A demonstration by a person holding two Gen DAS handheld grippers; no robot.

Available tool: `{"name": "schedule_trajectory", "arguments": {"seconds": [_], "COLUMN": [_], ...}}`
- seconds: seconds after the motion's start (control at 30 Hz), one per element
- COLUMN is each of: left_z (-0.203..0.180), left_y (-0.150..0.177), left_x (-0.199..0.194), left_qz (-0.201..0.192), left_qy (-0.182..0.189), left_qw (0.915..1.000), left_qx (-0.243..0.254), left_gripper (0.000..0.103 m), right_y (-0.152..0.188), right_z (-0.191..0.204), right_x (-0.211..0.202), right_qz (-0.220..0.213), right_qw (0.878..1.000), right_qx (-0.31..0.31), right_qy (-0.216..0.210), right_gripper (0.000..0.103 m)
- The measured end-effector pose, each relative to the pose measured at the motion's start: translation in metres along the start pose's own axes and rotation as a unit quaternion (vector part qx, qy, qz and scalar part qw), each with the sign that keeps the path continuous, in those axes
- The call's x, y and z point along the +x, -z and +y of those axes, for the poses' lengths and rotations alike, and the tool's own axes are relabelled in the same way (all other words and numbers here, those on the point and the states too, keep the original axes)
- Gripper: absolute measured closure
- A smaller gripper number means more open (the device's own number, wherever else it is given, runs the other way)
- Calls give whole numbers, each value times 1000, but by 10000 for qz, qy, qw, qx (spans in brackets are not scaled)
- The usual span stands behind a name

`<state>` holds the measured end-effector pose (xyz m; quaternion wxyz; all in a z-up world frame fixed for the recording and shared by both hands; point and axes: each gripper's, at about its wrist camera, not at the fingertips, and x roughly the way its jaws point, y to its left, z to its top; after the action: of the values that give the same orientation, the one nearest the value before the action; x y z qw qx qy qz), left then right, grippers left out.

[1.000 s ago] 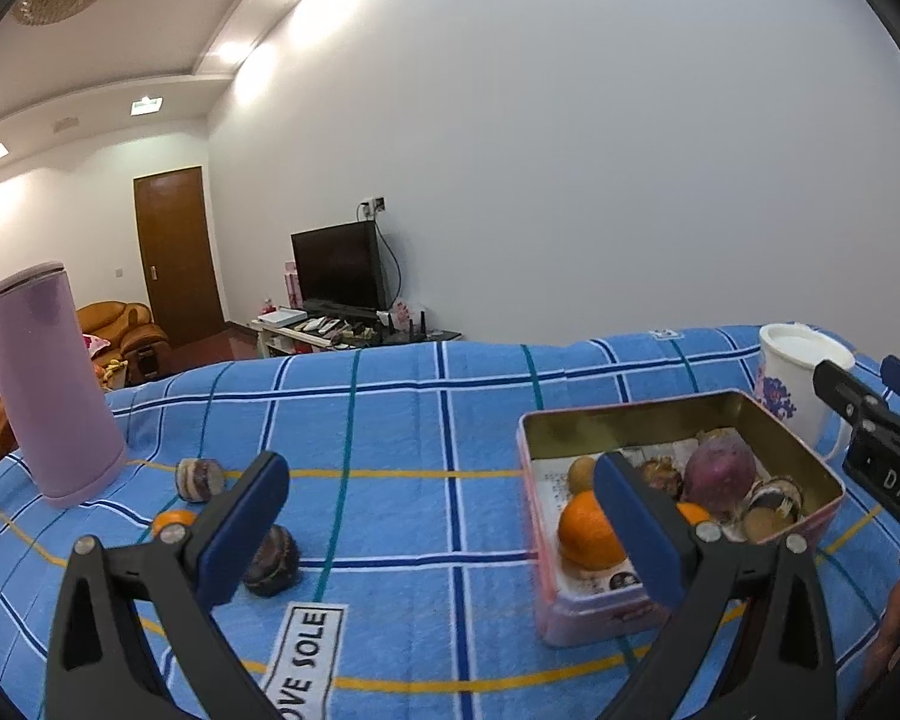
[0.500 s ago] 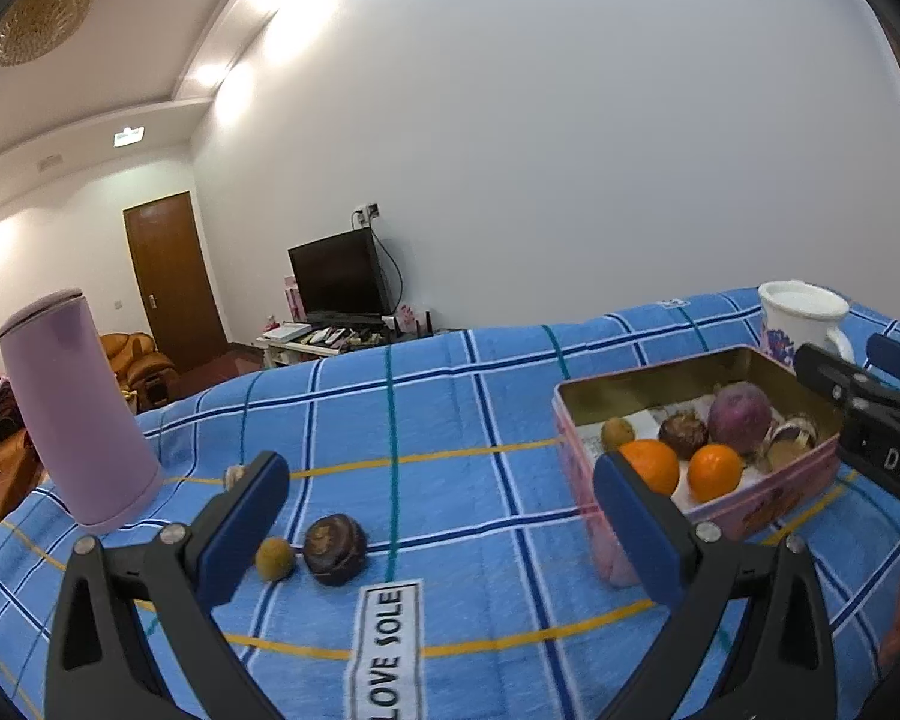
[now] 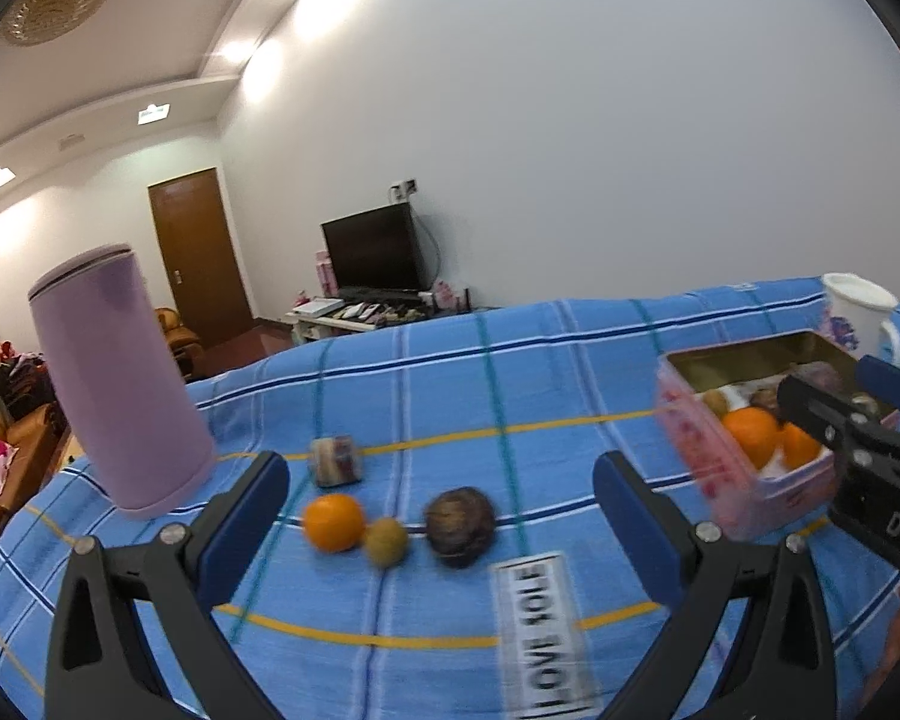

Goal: Organize fruits
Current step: 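Grasp another dark brown round fruit with the right tool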

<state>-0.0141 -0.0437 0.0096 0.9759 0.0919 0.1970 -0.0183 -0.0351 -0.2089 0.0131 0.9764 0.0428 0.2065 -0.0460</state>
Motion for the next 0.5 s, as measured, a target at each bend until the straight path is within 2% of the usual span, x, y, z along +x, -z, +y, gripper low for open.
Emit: {"name": "schedule_trajectory", "arguments": {"seconds": [0.23, 0.5], "left_z": [50, 122], "left_y": [5, 14], "left_x": [21, 64], "left_qz": [236, 1050], "left_qy": [-330, -628], "left_qw": [9991, 9912], "left_qx": [-110, -508], "left_gripper": [0, 0], "right_y": [0, 1], "right_z": [48, 92], "right_x": [17, 42], "right_qz": [178, 657], "right_qw": [9991, 9949], "right_qx": [-138, -363], "right_qy": [-345, -671], "right_gripper": [26, 26]}}
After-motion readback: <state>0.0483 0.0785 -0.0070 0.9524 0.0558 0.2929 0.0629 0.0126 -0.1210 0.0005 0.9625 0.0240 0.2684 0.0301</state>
